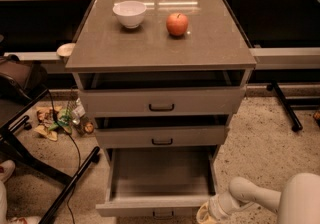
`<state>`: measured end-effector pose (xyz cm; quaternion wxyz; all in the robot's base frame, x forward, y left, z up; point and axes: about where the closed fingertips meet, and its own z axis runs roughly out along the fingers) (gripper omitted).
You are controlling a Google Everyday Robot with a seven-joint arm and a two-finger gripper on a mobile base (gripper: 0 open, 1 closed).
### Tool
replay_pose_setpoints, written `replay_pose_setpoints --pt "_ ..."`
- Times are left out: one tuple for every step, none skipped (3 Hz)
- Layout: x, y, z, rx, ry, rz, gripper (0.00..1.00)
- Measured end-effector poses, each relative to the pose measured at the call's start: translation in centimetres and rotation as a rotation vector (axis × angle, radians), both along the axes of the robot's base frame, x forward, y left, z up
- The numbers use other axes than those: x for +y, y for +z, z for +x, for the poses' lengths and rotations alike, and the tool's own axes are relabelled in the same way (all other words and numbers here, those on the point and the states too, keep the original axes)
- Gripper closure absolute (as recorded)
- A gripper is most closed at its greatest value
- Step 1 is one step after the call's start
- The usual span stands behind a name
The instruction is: Close bottom drawer
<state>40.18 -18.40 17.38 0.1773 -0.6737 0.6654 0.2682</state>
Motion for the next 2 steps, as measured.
replay_pose_setpoints --pt "-0.1 -0.5 0.9 -0.035 -0.003 0.018 1.0" --pt "0.1 -0.8 2.2 -0.071 -0.004 0.038 0.81"
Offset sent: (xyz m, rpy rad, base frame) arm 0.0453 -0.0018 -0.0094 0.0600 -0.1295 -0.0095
